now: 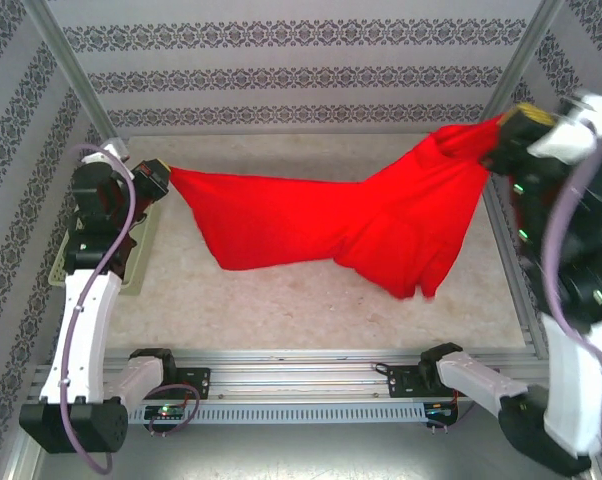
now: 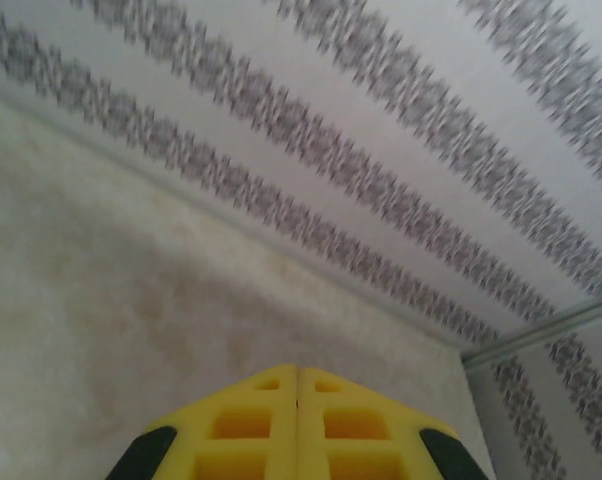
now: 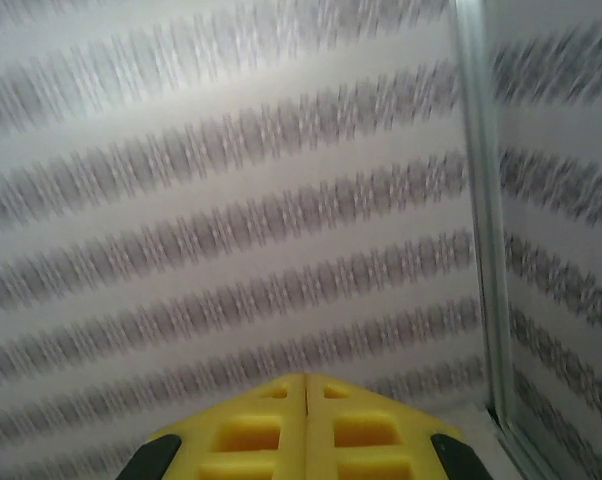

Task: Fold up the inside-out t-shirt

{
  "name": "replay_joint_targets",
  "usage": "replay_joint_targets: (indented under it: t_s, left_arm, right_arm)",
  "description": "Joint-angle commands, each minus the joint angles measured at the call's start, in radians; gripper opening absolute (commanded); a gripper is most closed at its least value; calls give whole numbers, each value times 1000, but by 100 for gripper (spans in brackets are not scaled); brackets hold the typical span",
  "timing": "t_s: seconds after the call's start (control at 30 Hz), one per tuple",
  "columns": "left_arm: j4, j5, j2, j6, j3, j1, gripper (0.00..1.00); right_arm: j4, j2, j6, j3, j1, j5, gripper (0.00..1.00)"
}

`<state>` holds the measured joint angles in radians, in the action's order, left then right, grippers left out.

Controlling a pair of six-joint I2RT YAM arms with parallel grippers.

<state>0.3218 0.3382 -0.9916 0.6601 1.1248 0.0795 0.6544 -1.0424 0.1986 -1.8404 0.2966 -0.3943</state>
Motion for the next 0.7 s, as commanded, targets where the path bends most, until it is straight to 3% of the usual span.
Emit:
replay_joint_targets:
  t_s: [0.0,0.13,0.33,0.57,0.67]
  left_arm:
    - [-58,44,200,-15,31,-4,0]
    - [-134,-55,432,-40,-6,-4,0]
    - [-185,-40,569,-35,-12,-4,0]
    - [-204,-28,595,-38,36,-4,0]
    - [-180,-60,554,-55,49,-4,0]
  right_arm:
    - [-10,94,-41,-34,-9,-56,0]
    - [0,169,-40,-101,-9,-2,0]
    - [-1,258,-13,-154,-9,82,0]
    - [-56,276,-33,-222,-7,97,0]
    - [-57,203,-58,-283,-4,84,0]
